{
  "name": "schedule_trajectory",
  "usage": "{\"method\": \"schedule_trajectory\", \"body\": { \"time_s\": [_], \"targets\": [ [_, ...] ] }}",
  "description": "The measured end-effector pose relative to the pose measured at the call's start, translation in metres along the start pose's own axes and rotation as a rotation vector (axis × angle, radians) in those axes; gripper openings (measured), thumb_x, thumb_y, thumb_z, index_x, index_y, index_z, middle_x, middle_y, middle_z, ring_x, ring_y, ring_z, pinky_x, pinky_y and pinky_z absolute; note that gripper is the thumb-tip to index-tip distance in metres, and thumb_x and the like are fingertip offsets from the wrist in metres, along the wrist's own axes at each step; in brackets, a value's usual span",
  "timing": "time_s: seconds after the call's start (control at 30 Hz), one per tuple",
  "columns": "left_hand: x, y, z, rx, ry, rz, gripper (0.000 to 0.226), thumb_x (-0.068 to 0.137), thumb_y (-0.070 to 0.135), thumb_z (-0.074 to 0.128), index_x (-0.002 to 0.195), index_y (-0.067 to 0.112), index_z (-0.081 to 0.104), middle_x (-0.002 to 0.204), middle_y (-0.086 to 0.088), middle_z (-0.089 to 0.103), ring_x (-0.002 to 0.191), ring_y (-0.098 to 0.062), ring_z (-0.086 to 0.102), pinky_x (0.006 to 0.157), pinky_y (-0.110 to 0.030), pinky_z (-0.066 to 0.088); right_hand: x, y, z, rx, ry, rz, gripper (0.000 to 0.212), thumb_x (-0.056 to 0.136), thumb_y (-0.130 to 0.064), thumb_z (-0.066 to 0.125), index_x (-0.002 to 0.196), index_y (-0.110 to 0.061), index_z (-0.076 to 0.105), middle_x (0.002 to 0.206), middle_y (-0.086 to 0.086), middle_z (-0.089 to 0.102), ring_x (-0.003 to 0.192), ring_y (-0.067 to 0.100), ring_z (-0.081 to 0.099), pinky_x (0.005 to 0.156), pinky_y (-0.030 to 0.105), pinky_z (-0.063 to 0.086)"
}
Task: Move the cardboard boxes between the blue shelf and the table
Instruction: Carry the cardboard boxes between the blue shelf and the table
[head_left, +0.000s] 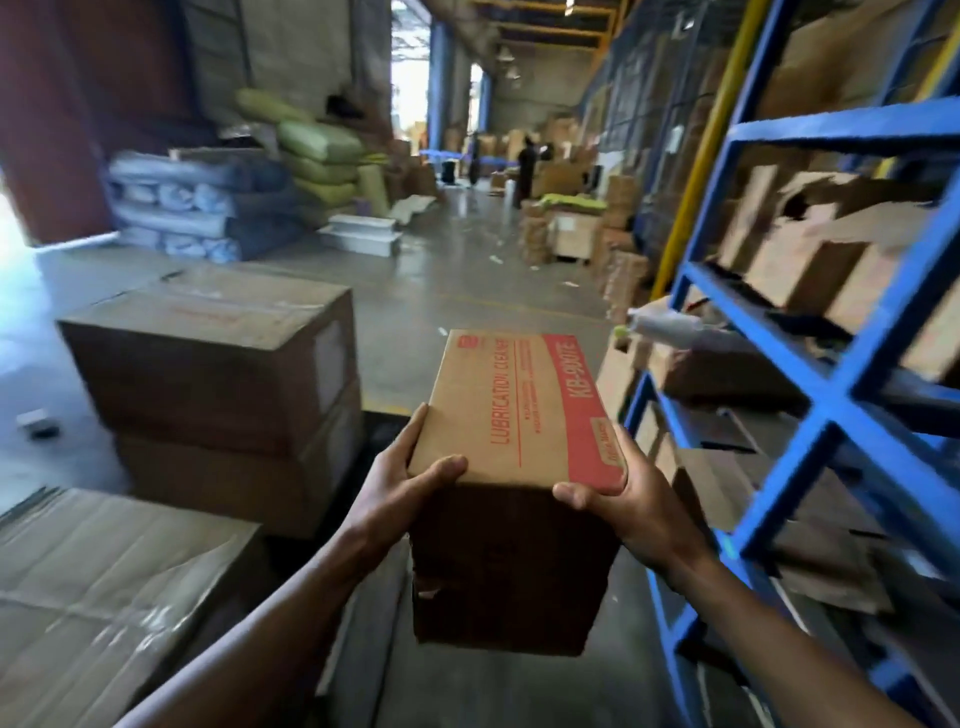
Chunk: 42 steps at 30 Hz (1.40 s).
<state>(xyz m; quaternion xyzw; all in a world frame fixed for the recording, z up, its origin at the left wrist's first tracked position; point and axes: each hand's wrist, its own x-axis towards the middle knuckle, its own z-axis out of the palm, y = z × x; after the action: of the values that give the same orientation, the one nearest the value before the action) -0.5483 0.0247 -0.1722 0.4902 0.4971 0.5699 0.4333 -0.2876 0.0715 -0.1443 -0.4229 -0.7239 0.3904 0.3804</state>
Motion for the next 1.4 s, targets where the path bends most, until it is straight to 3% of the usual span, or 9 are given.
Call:
{"method": "schedule_trajectory", "body": {
  "time_s": [0.23, 0.5, 0.8, 0.97, 1.07, 1.13, 1.2, 1.3, 1.4],
  "targets": [
    [-0.024, -0.001, -0.037, 0.055, 0.176, -0.030, 0.096, 0.075, 0.032, 0.076, 0.155, 0.023, 0.024, 0.125, 0.013, 0.056, 0.102, 0.008, 0.063, 0.077, -0.012, 0.051, 0.026, -0.001, 0.041, 0.040, -0.168, -0.026, 0.079, 0.061, -0.051, 0.086, 0.128, -0.048, 0.045, 0.119, -0.023, 0.066, 0.108, -0.004, 0.063, 0.090, 0.026, 0.053],
    [-0.089, 0.022, -0.042, 0.113, 0.330, -0.018, 0.110, 0.065, 0.049, 0.083, 0.155, 0.031, 0.023, 0.127, 0.012, 0.056, 0.111, -0.009, 0.063, 0.097, -0.027, 0.052, 0.011, -0.024, 0.051, 0.060, -0.303, -0.109, 0.090, 0.058, -0.057, 0.085, 0.136, -0.040, 0.042, 0.123, -0.017, 0.065, 0.110, 0.001, 0.064, 0.091, 0.032, 0.056],
    [-0.191, 0.056, -0.012, 0.298, 0.579, 0.034, 0.087, 0.080, 0.036, 0.076, 0.153, 0.027, 0.030, 0.128, 0.004, 0.055, 0.094, 0.010, 0.057, 0.074, -0.005, 0.047, -0.049, -0.056, 0.047, 0.110, -0.414, -0.219, 0.091, 0.058, -0.056, 0.087, 0.131, -0.044, 0.036, 0.120, -0.021, 0.062, 0.106, -0.004, 0.063, 0.085, 0.018, 0.054],
    [-0.233, 0.070, -0.016, 0.414, 0.676, 0.020, 0.085, 0.081, 0.043, 0.074, 0.153, 0.023, 0.031, 0.138, 0.012, 0.041, 0.116, -0.003, 0.046, 0.075, 0.005, 0.037, -0.064, -0.088, 0.057, 0.076, -0.439, -0.295, 0.115, 0.063, -0.045, 0.087, 0.153, -0.032, 0.016, 0.123, -0.025, 0.048, 0.106, -0.002, 0.057, 0.084, 0.011, 0.049],
    [-0.243, 0.076, -0.025, 0.327, 0.727, 0.038, 0.095, 0.068, 0.060, 0.074, 0.150, 0.030, 0.036, 0.138, 0.012, 0.047, 0.120, -0.006, 0.049, 0.097, -0.012, 0.042, -0.057, -0.111, 0.063, 0.028, -0.425, -0.342, 0.133, 0.053, -0.063, 0.086, 0.157, -0.023, 0.013, 0.146, -0.002, 0.049, 0.123, 0.012, 0.055, 0.101, 0.031, 0.050],
    [-0.246, 0.080, -0.034, 0.221, 0.738, 0.065, 0.104, 0.059, 0.066, 0.078, 0.148, 0.030, 0.039, 0.135, 0.012, 0.053, 0.123, -0.011, 0.054, 0.109, -0.036, 0.042, -0.053, -0.122, 0.068, 0.013, -0.418, -0.363, 0.139, 0.045, -0.071, 0.083, 0.157, -0.024, 0.014, 0.147, 0.002, 0.050, 0.124, 0.013, 0.057, 0.103, 0.036, 0.050],
    [-0.248, 0.088, -0.041, 0.142, 0.722, 0.094, 0.107, 0.057, 0.060, 0.083, 0.149, 0.026, 0.039, 0.136, 0.010, 0.054, 0.125, -0.012, 0.054, 0.112, -0.041, 0.040, -0.049, -0.132, 0.073, 0.008, -0.408, -0.393, 0.137, 0.047, -0.070, 0.083, 0.157, -0.025, 0.015, 0.145, 0.001, 0.052, 0.122, 0.014, 0.058, 0.102, 0.037, 0.051],
    [-0.250, 0.103, -0.052, 0.115, 0.728, 0.143, 0.109, 0.058, 0.051, 0.086, 0.150, 0.021, 0.037, 0.145, 0.005, 0.048, 0.122, -0.007, 0.056, 0.108, -0.031, 0.043, -0.048, -0.148, 0.086, 0.044, -0.398, -0.415, 0.131, 0.054, -0.060, 0.087, 0.157, -0.024, 0.014, 0.147, 0.001, 0.048, 0.121, 0.013, 0.056, 0.103, 0.036, 0.050],
    [-0.254, 0.117, -0.066, 0.223, 0.753, 0.187, 0.086, 0.079, 0.031, 0.076, 0.152, 0.019, 0.033, 0.132, 0.009, 0.052, 0.100, 0.011, 0.058, 0.086, -0.010, 0.049, -0.050, -0.159, 0.103, 0.102, -0.391, -0.430, 0.123, 0.061, -0.050, 0.087, 0.157, -0.023, 0.014, 0.142, -0.002, 0.049, 0.116, 0.008, 0.054, 0.101, 0.029, 0.049]
  ]
}}
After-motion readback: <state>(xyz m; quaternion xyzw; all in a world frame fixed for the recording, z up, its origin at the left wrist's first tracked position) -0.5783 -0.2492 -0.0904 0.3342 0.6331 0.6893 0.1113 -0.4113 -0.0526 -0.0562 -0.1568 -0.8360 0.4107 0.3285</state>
